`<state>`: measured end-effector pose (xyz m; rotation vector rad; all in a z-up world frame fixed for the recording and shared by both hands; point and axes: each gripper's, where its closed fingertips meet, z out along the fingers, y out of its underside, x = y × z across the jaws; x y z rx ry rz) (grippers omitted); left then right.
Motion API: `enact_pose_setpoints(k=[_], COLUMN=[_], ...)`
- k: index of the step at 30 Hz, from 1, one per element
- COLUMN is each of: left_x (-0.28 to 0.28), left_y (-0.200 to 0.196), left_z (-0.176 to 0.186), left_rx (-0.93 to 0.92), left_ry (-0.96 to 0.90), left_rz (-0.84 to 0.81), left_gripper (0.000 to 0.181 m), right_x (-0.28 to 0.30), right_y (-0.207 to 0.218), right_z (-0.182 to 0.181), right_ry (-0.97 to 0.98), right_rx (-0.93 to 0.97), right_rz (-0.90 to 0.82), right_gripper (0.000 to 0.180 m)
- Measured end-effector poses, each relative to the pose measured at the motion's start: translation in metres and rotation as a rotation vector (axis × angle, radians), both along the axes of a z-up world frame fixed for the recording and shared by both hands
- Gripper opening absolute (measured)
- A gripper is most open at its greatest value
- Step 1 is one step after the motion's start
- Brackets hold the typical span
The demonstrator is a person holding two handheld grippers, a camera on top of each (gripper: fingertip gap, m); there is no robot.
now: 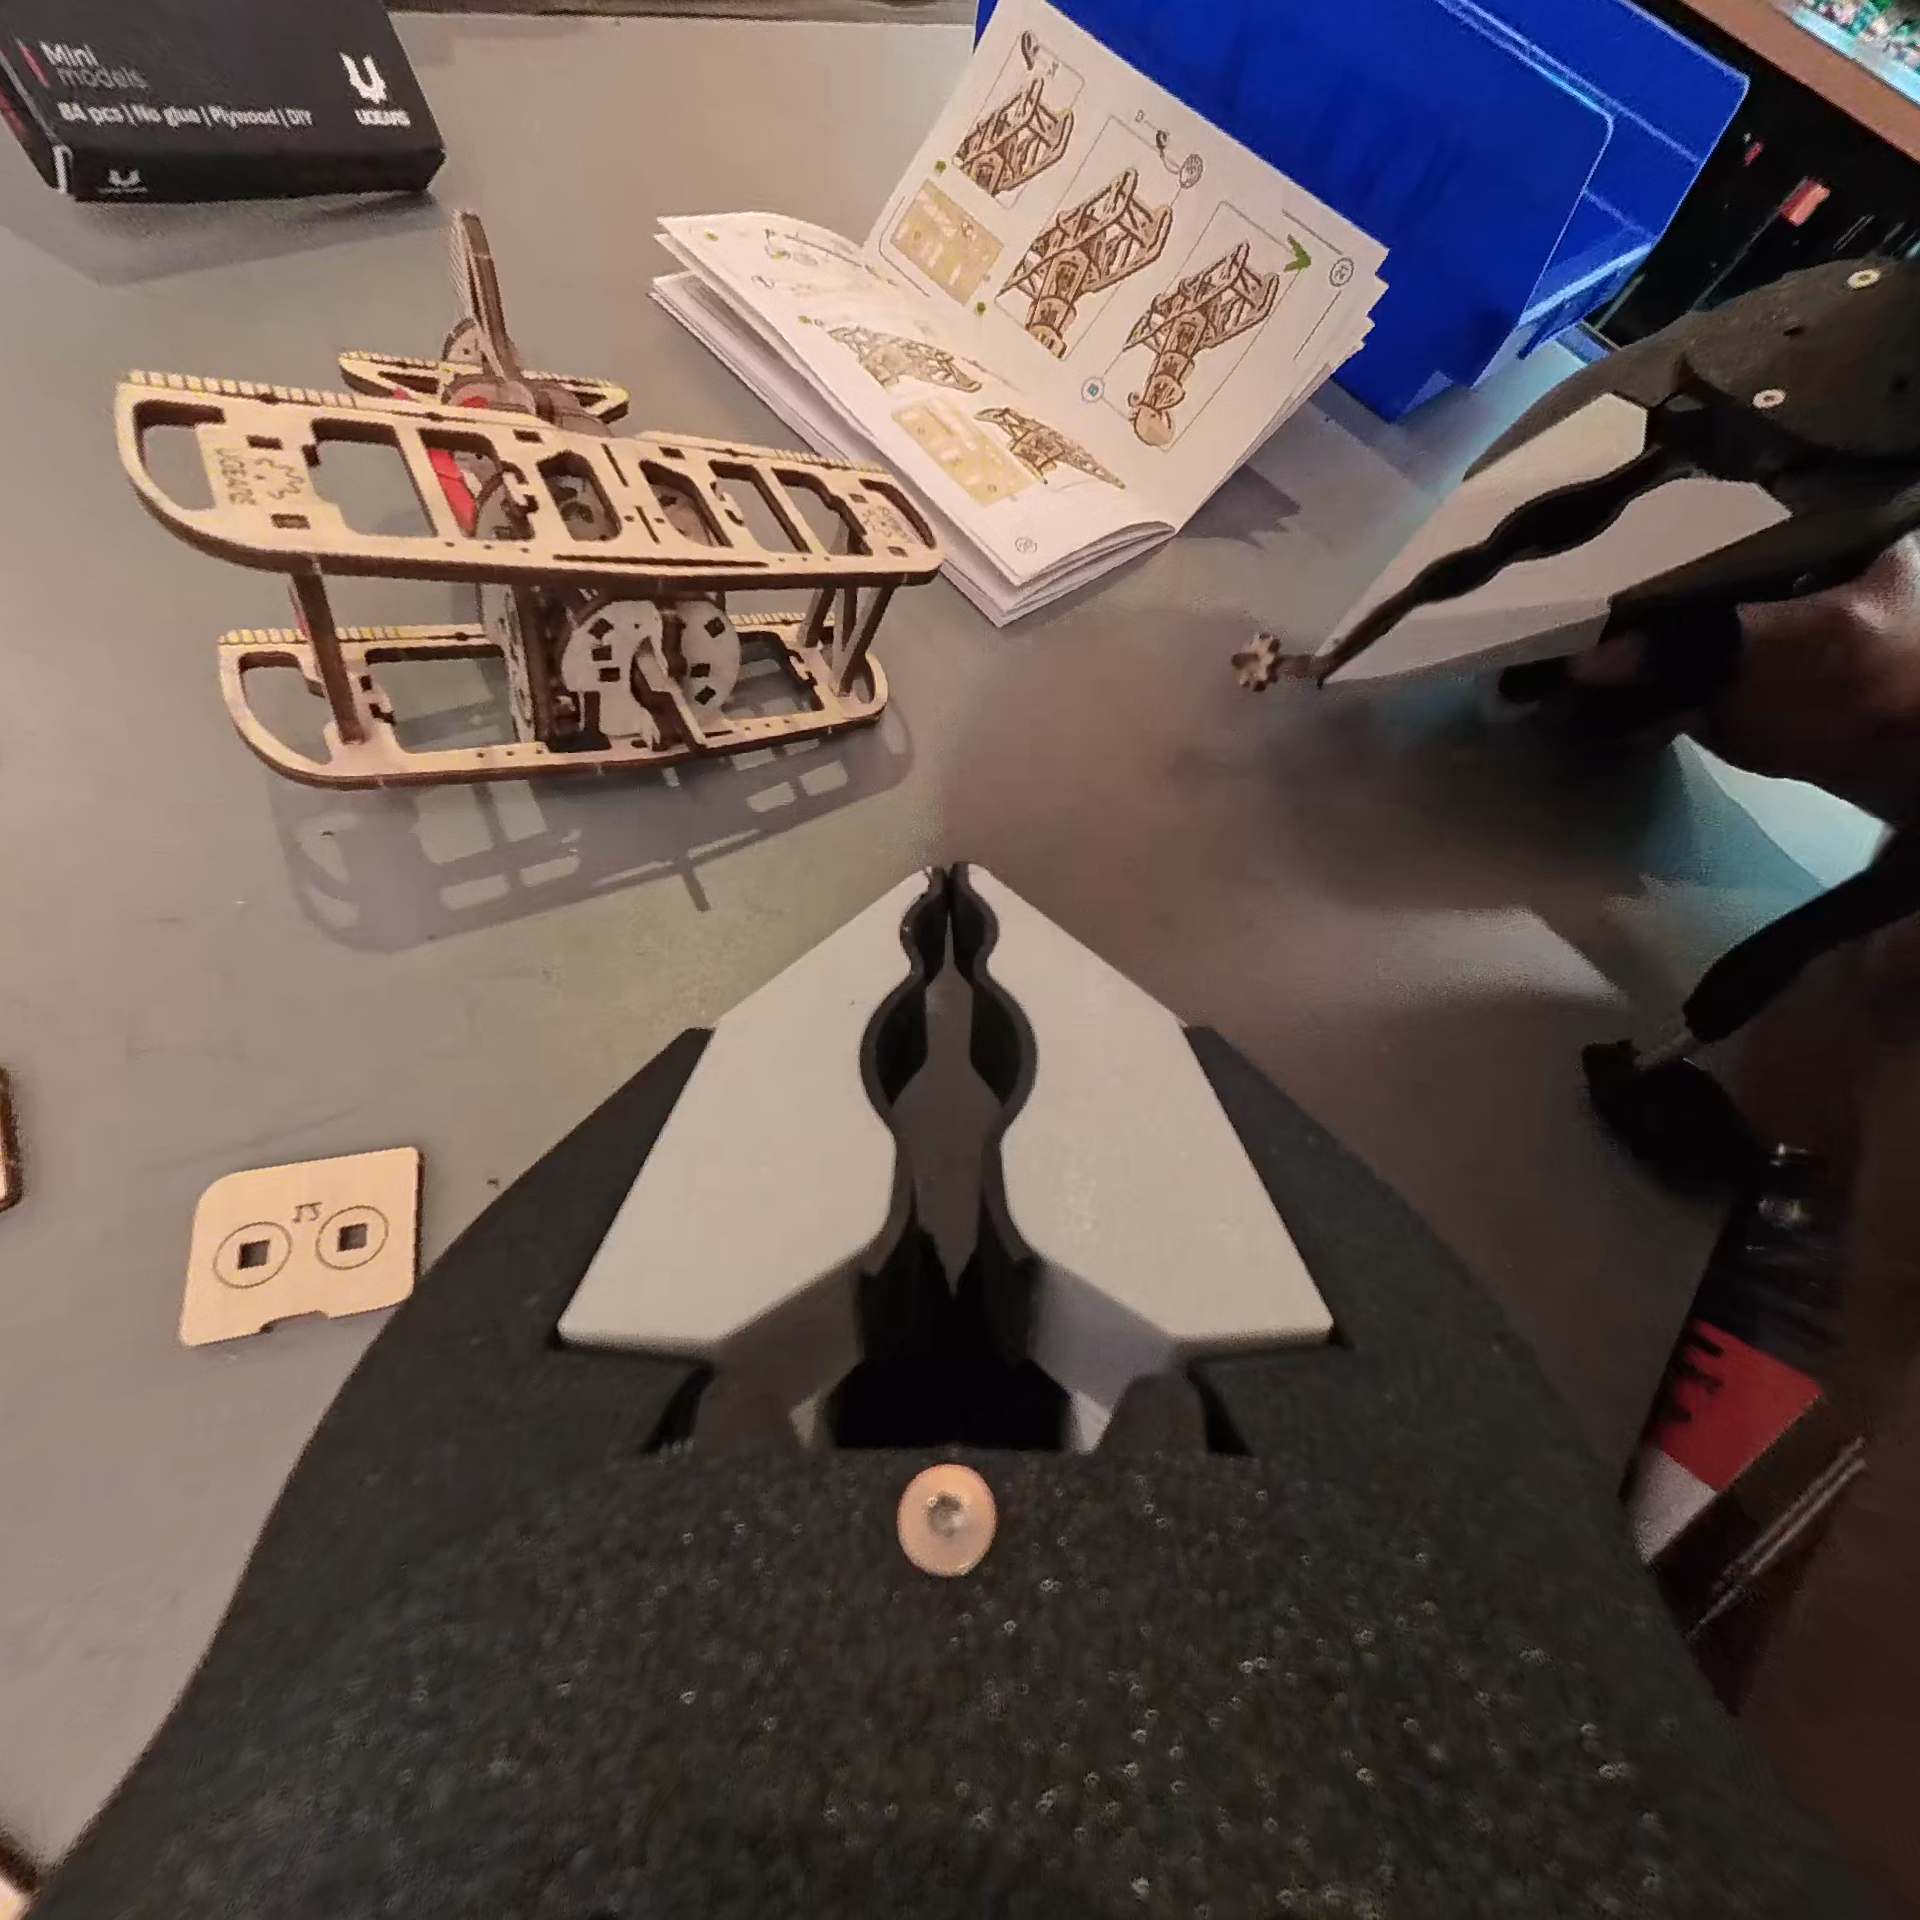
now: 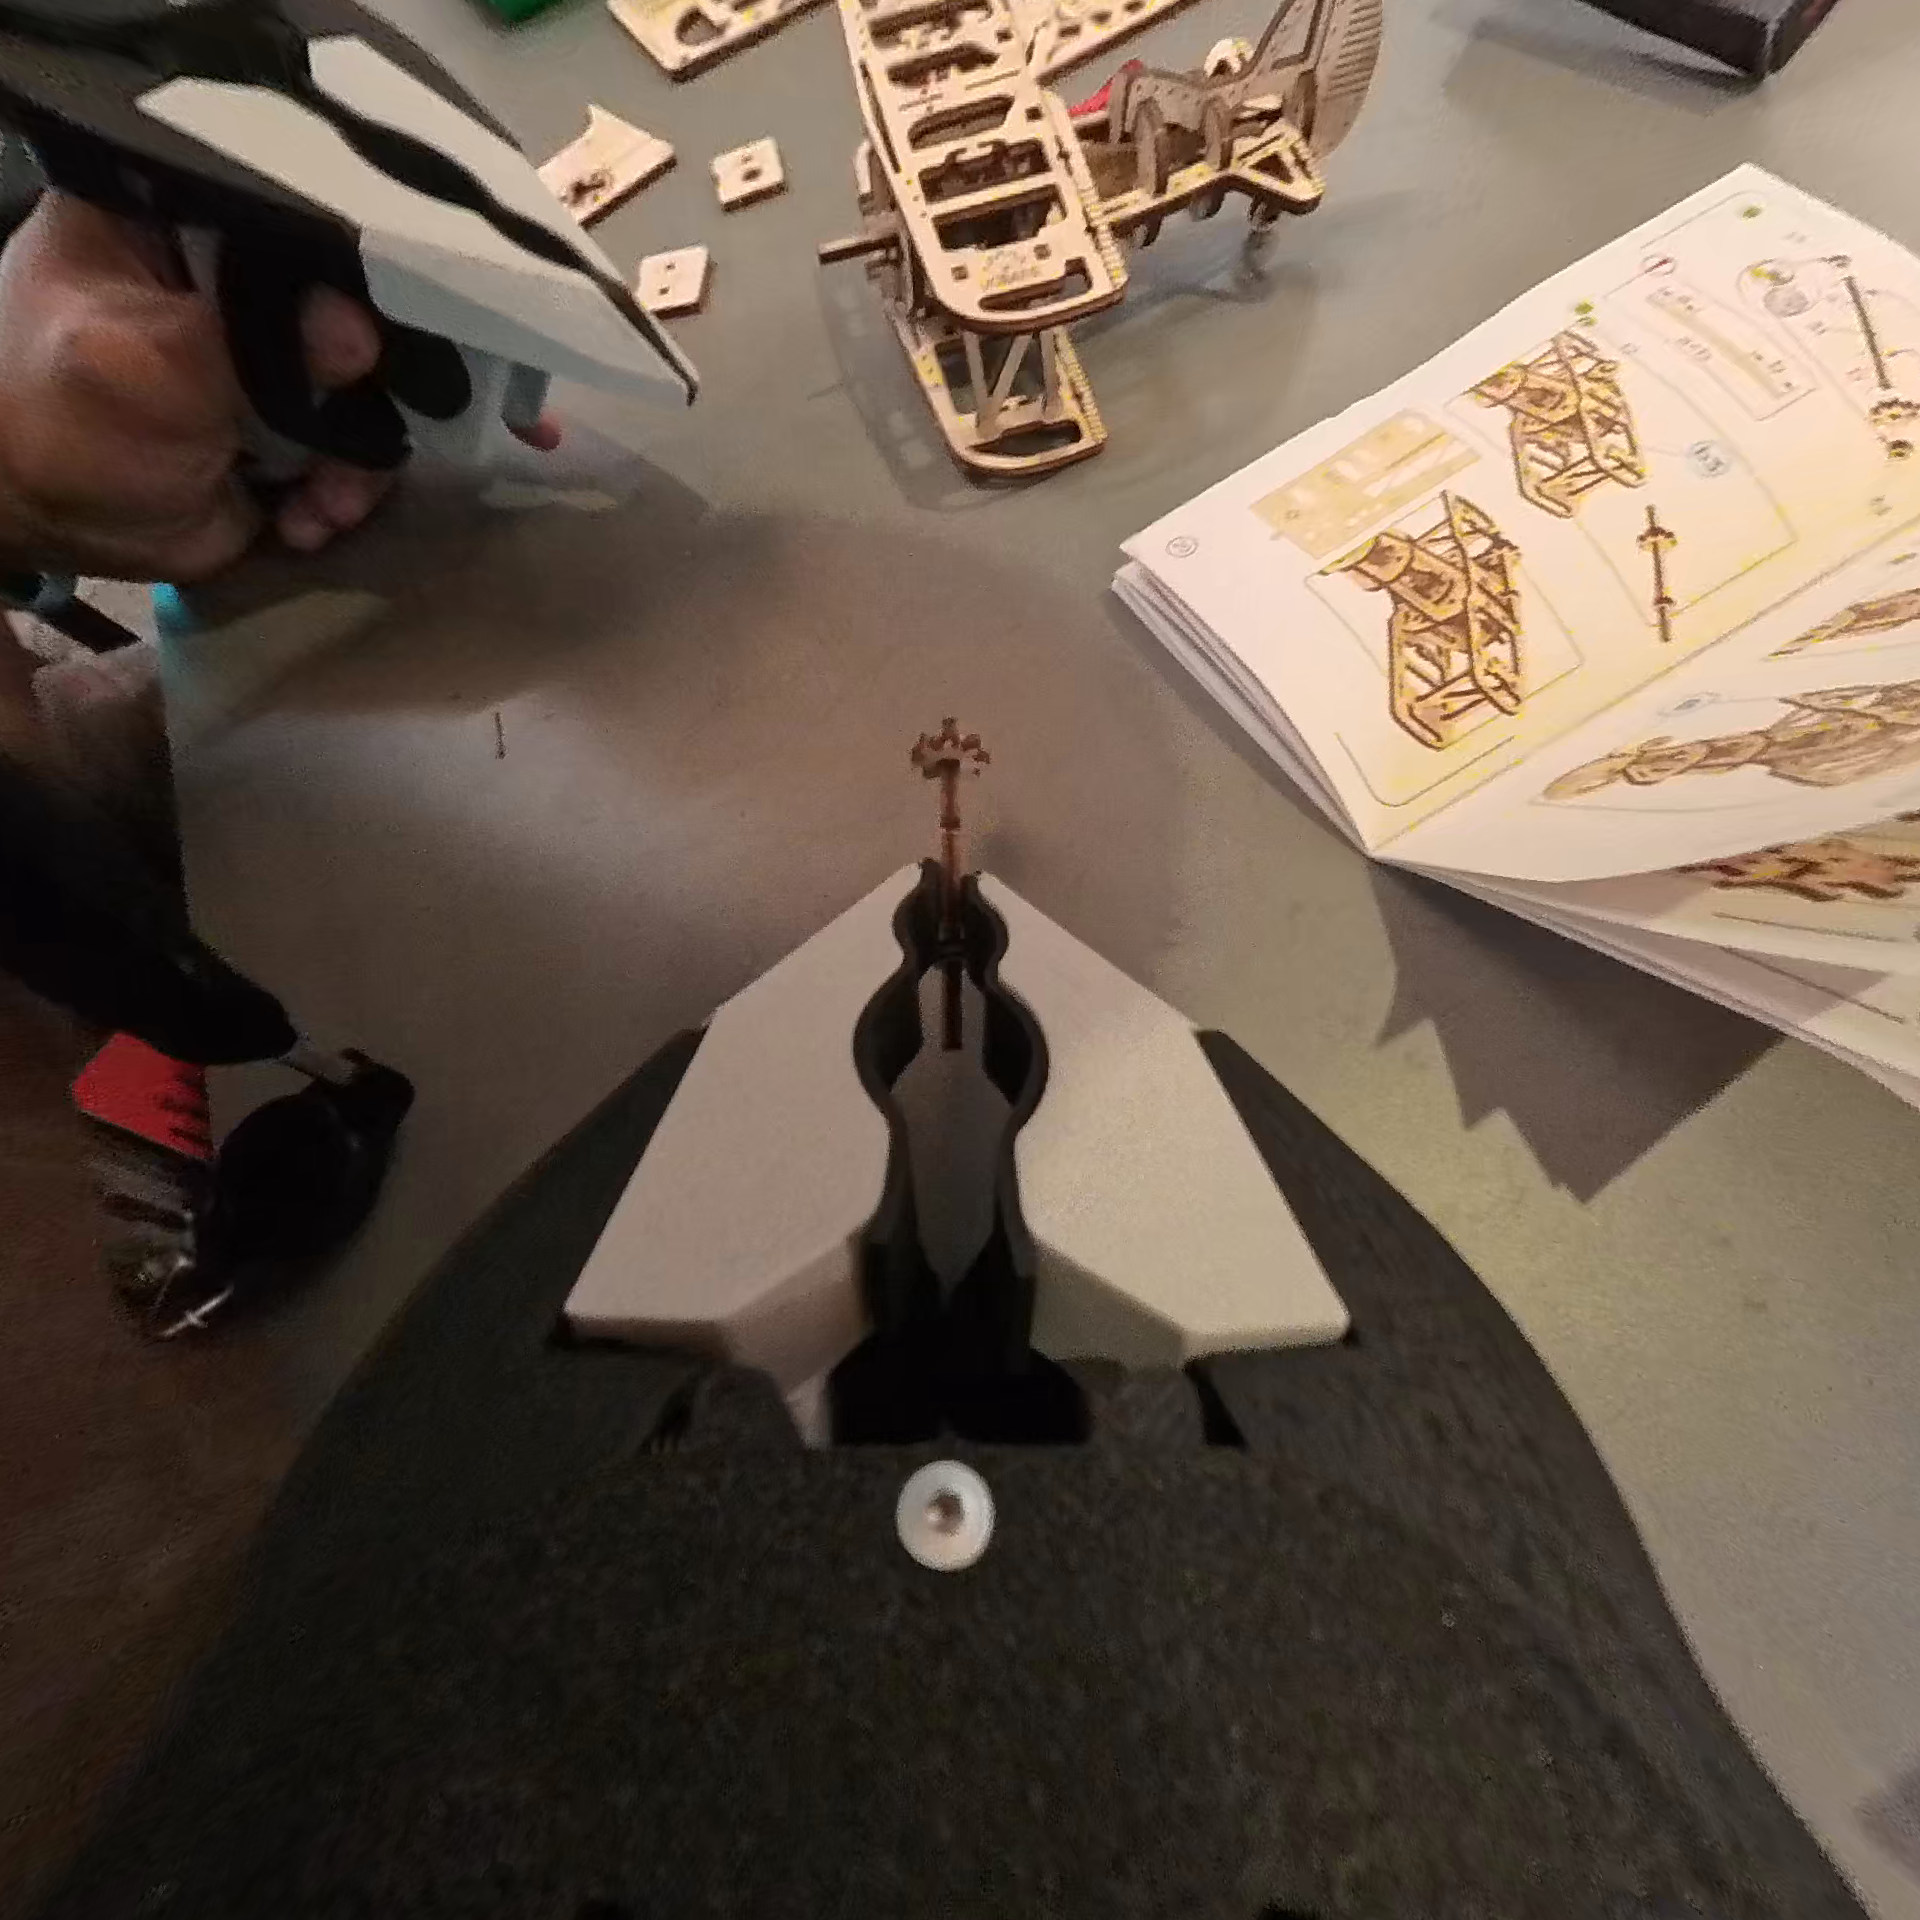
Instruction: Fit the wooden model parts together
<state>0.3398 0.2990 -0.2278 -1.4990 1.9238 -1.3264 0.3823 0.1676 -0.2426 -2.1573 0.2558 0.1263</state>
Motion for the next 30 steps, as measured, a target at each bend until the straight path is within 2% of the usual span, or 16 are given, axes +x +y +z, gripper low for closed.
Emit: enact_pose_setpoints(k=[8, 12, 14, 17, 20, 26, 30], left_x=[-0.002, 0.001, 0.002, -0.005, -0.009, -0.053, -0.079], left_y=[-0.006, -0.015, -0.031, -0.064, -0.066, -0.085, -0.093], left_z=[0.004, 0.0, 0.0, 0.019, 0.036, 0.102, 0.098], left_rx=[0.006, 0.012, -0.033, -0.125, -0.051, -0.245, -0.137], left_ry=[-0.03, -0.005, 0.025, 0.023, -0.049, -0.201, -0.222], left_rz=[-0.04, -0.057, -0.092, -0.234, -0.295, -0.494, -0.639], left_gripper=[0.0, 0.0, 0.0, 0.007, 0.012, 0.027, 0.028], right_x=[0.004, -0.001, -0.005, -0.021, -0.038, -0.09, -0.114], right_y=[0.0, 0.002, 0.006, 0.017, 0.023, 0.03, 0.028], right_z=[0.005, 0.003, 0.013, 0.044, 0.066, 0.099, 0.114], right_ry=[-0.006, -0.075, -0.152, -0.219, -0.358, -0.344, -0.375], right_rx=[0.028, 0.004, 0.061, 0.156, 0.149, 0.246, 0.272], right_rz=[-0.02, 0.0, 0.012, 0.043, 0.097, 0.223, 0.304], right_gripper=[0.001, 0.001, 0.002, 0.002, 0.002, 0.002, 0.002])
